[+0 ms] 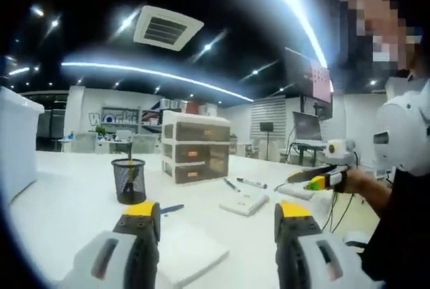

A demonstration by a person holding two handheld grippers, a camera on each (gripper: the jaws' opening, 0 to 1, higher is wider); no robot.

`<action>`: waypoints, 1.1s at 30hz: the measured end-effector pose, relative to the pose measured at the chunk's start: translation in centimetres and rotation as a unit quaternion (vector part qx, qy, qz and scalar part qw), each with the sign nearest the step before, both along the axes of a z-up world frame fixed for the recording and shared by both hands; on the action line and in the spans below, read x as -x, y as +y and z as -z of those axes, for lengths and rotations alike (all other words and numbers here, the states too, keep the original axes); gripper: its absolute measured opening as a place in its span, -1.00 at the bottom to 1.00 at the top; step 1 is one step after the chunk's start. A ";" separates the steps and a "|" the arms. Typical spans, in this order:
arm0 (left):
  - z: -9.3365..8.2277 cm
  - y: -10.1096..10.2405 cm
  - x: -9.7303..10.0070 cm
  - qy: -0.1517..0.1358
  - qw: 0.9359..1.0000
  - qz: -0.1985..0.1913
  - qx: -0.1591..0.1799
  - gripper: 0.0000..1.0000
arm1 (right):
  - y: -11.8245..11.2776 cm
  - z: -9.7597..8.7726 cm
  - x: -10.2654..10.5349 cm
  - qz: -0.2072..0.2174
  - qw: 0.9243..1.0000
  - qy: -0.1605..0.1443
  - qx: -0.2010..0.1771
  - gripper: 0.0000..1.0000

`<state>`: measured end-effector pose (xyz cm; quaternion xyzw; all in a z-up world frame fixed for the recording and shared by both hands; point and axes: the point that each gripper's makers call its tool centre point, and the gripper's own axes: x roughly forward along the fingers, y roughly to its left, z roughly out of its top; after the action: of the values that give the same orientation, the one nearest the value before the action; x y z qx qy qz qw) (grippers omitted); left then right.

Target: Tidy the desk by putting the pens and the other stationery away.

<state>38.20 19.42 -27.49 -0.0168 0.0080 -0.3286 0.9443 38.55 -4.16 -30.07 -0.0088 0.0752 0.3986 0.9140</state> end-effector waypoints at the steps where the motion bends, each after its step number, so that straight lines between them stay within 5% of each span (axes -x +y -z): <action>1: 0.1 0.1 0.1 0.000 1.000 -0.001 -0.004 0.37 | 0.0 -0.1 -0.1 -0.001 1.000 -0.001 0.006 0.02; 11: 0.8 1.2 1.0 0.006 1.000 -0.005 -0.008 0.38 | 0.4 -2.2 -1.5 -0.027 0.995 -0.034 0.089 0.06; 21: 0.9 2.0 1.5 0.009 1.000 -0.008 0.001 0.38 | 3.3 -3.8 -2.9 -0.091 0.987 -0.038 0.126 0.07; 33: 0.7 1.8 2.2 0.007 1.000 -0.007 -0.006 0.38 | 8.1 -3.9 -5.4 -0.181 0.957 -0.038 0.223 0.02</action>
<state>35.99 21.24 -28.23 -0.0138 0.0167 -0.3221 0.9465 43.95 3.95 -26.20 -0.2409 0.1246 0.5294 0.8038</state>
